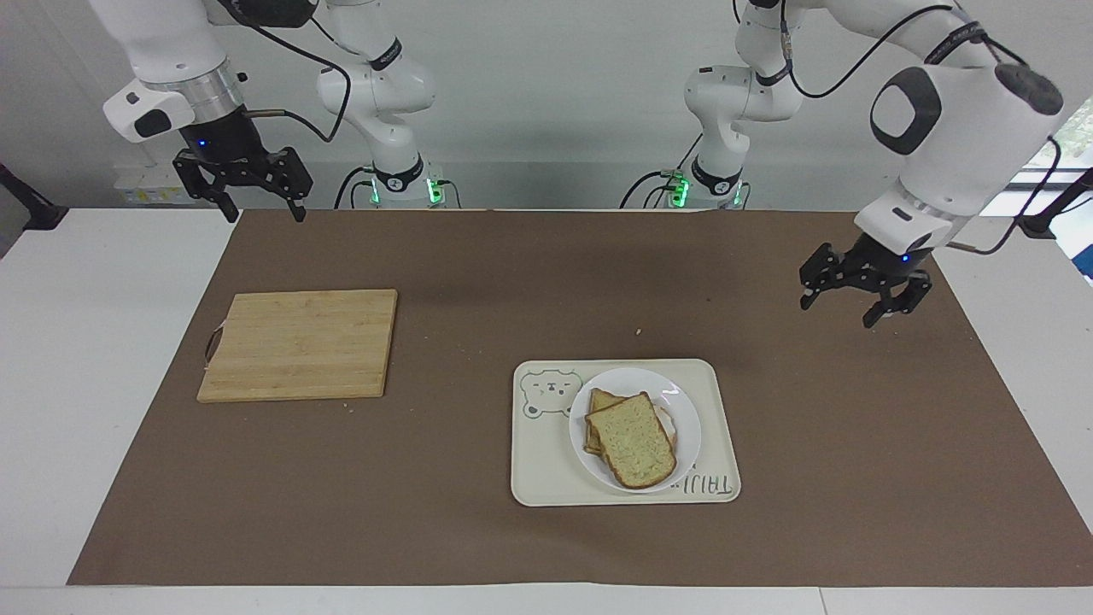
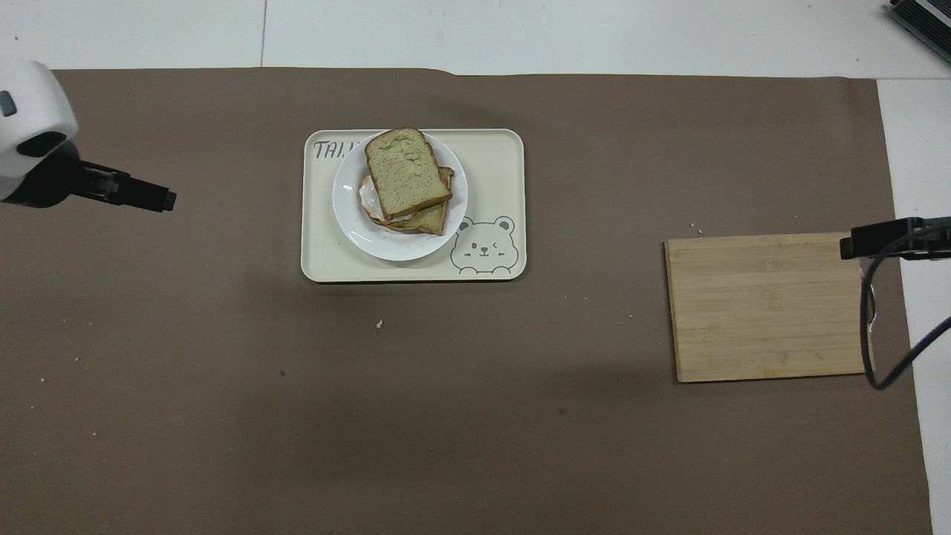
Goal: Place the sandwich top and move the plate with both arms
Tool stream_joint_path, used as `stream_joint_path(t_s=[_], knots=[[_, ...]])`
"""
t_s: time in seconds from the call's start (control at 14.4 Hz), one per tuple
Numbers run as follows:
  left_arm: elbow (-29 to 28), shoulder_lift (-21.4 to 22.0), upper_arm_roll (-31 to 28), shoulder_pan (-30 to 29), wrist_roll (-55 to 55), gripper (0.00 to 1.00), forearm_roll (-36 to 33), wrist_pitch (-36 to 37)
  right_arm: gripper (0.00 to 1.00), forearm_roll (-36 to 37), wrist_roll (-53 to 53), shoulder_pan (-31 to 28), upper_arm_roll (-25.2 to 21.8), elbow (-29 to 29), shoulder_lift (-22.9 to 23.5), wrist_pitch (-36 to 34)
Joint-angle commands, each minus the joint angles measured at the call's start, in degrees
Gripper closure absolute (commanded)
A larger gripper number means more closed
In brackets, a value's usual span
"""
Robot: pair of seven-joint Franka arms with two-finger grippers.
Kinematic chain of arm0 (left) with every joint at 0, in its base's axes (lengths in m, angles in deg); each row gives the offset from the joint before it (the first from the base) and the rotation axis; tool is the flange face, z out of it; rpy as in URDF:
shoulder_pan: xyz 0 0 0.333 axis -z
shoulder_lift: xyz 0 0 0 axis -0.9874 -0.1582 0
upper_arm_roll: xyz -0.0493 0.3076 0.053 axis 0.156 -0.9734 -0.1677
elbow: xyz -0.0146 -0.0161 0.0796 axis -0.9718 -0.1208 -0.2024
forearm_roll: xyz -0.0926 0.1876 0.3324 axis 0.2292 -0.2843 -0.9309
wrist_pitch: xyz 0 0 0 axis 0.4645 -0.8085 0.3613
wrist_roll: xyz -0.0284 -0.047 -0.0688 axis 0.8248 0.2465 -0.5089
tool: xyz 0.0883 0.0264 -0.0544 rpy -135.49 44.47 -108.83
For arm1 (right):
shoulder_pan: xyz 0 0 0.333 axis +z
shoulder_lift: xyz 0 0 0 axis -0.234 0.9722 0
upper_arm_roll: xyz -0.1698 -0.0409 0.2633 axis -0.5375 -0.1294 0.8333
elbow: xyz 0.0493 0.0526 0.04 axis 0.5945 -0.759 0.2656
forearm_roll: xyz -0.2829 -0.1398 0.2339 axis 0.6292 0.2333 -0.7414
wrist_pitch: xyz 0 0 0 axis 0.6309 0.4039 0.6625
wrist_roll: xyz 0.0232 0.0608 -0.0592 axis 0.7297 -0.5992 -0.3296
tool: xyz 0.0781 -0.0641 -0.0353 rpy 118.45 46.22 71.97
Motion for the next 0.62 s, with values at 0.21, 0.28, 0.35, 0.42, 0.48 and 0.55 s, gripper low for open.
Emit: stream_joint_path(t_s=[0.21,0.28,0.35,0.42,0.48,0.55], knots=[[10.99,2.05,-0.24,-0.12,-0.42,0.0,-3.09,19.51,0.0,-0.1,0.0,-0.75,0.6,0.56,0.14,-0.85],[12.66,2.13,-0.41,-0.12,-0.42,0.0,-3.44,21.89,0.0,-0.1,0.0,-0.75,0.6,0.48,0.14,-0.85],[13.72,2.31,-0.5,-0.03,-0.42,0.0,-4.75,23.83,0.0,-0.1,0.0,-0.75,0.6,0.48,0.14,-0.85],[13.82,3.7,-0.41,-0.03,-0.51,0.0,-5.98,25.15,0.0,-0.1,0.0,-0.75,0.6,0.48,0.14,-0.85],[13.21,6.67,-0.07,0.05,-0.42,0.0,-6.95,25.43,0.0,-0.1,0.0,-0.75,0.6,0.56,0.14,-0.85],[10.77,8.44,0.03,0.06,-0.51,0.0,-7.3,25.69,0.0,-0.1,0.0,-0.75,0.6,0.56,0.14,-0.85]])
